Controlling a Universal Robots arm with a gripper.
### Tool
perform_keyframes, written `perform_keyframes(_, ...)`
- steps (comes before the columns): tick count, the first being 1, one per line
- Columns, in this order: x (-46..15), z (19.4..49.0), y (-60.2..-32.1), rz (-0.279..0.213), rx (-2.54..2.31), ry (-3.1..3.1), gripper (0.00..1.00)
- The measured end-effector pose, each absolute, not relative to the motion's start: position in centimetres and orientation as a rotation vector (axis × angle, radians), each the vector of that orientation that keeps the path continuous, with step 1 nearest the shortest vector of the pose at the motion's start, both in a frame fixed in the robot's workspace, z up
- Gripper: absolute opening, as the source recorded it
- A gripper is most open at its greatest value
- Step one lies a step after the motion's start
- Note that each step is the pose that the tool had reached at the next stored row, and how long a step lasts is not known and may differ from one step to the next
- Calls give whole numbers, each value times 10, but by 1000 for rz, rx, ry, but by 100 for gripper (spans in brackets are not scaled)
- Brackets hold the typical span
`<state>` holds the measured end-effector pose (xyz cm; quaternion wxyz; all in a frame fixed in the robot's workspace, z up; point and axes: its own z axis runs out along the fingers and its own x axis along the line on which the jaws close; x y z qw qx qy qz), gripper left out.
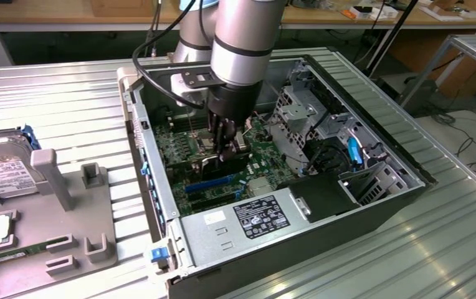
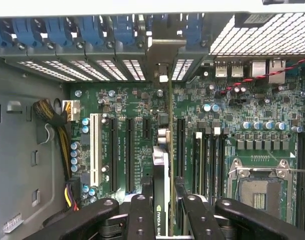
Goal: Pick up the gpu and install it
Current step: 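Insert the gpu into the slot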
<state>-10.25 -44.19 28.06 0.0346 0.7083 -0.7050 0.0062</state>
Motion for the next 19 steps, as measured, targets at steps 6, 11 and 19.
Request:
perform_keyframes(6, -102, 277, -442, 28, 2181, -2171, 27)
perform_keyframes(11, -104, 275, -442, 29, 2182, -2172, 27)
perform_keyframes(19, -105, 274, -440, 29, 2182, -2172, 27)
